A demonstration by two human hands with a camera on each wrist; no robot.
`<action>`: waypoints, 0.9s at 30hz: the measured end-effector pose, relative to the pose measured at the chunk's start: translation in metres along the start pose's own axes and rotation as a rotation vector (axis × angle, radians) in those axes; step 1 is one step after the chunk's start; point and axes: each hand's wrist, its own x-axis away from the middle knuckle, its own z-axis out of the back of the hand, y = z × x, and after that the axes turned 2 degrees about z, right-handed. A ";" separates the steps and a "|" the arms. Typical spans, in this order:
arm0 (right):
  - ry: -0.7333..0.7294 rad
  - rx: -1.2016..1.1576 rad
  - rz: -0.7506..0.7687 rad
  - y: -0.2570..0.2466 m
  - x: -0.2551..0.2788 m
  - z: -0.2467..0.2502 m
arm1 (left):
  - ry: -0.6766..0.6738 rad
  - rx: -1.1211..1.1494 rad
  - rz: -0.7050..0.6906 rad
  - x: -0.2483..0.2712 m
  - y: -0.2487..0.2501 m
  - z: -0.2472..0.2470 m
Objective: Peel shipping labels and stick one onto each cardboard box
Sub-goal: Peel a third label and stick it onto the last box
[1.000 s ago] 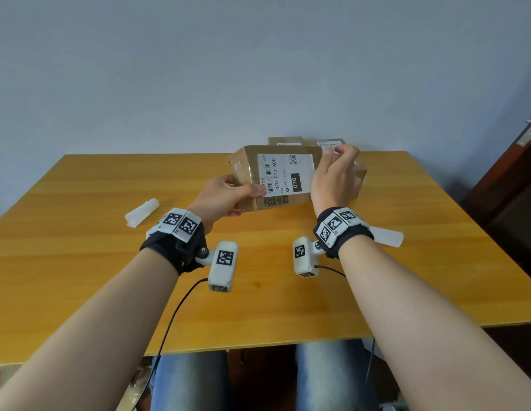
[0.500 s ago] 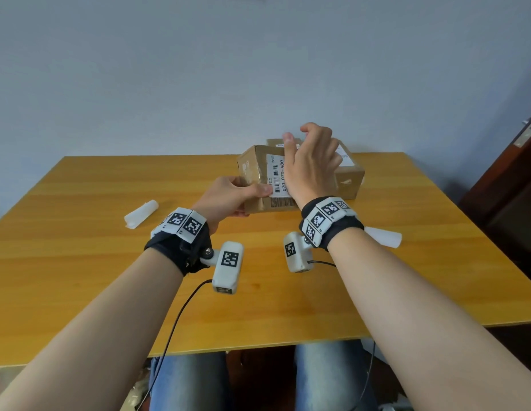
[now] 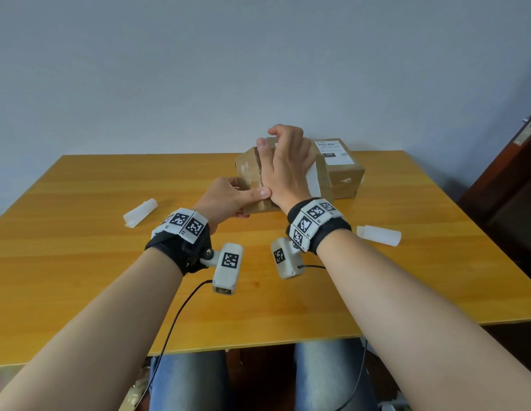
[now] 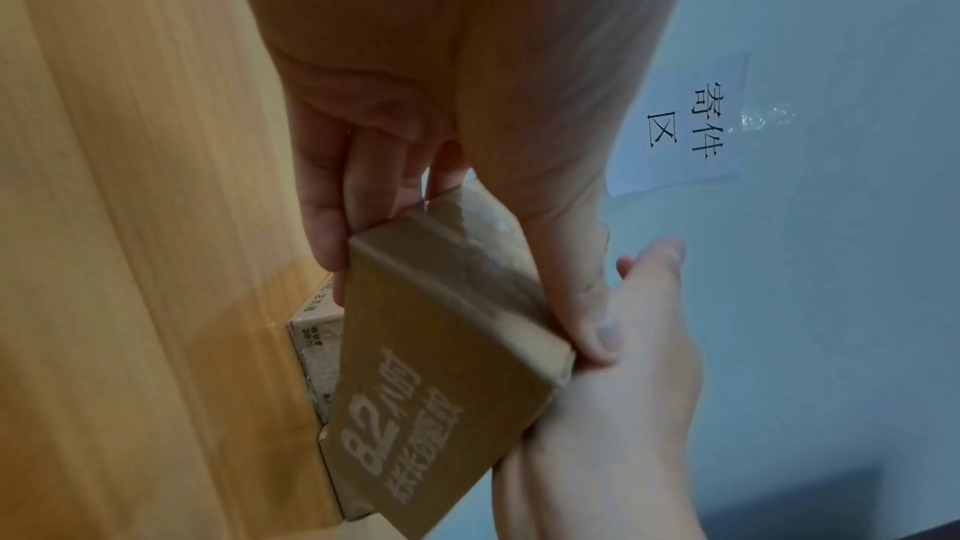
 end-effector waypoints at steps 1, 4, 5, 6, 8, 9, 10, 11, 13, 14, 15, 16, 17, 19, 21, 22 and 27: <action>-0.007 -0.094 -0.045 -0.001 -0.002 0.000 | 0.008 0.010 0.013 -0.002 -0.001 0.000; -0.046 -0.372 -0.238 -0.005 -0.006 0.006 | 0.089 0.027 0.051 -0.008 -0.005 -0.003; -0.082 -0.403 -0.274 -0.006 -0.007 0.008 | 0.109 0.007 0.053 -0.011 -0.008 -0.004; -0.114 -0.414 -0.288 -0.004 -0.006 0.008 | 0.115 -0.014 0.056 -0.012 -0.010 -0.005; -0.151 -0.492 -0.283 -0.001 -0.003 0.010 | 0.098 -0.039 0.073 -0.014 -0.016 -0.007; -0.170 -0.561 -0.297 -0.003 -0.002 0.010 | 0.091 -0.060 0.078 -0.015 -0.017 -0.007; -0.188 -0.637 -0.332 -0.005 -0.001 0.009 | 0.095 -0.085 0.083 -0.014 -0.017 -0.008; -0.199 -0.709 -0.384 -0.009 -0.001 0.006 | 0.103 -0.110 0.091 -0.014 -0.017 -0.008; -0.190 -0.899 -0.481 -0.015 -0.002 0.005 | 0.131 -0.125 0.116 -0.014 -0.017 -0.007; -0.185 -1.003 -0.508 -0.014 -0.003 0.005 | 0.151 -0.117 0.129 -0.013 -0.017 -0.006; -0.187 -1.083 -0.517 -0.013 -0.005 0.007 | 0.169 -0.104 0.141 -0.012 -0.017 -0.003; -0.186 -1.121 -0.510 -0.009 -0.007 0.011 | 0.176 -0.087 0.147 -0.011 -0.017 0.001; -0.177 -1.121 -0.499 -0.004 -0.009 0.016 | 0.175 -0.075 0.148 -0.012 -0.019 0.005; -0.117 -0.977 -0.463 0.006 -0.013 0.026 | 0.161 -0.049 0.140 -0.010 -0.021 0.014; -0.105 -0.685 -0.390 0.010 -0.015 0.033 | 0.145 -0.034 0.122 -0.006 -0.020 0.018; -0.139 -0.532 -0.351 0.011 -0.015 0.034 | 0.137 -0.036 0.106 -0.005 -0.019 0.019; -0.434 -0.154 -0.161 0.007 -0.008 0.031 | 0.088 -0.092 -0.008 0.001 -0.007 0.014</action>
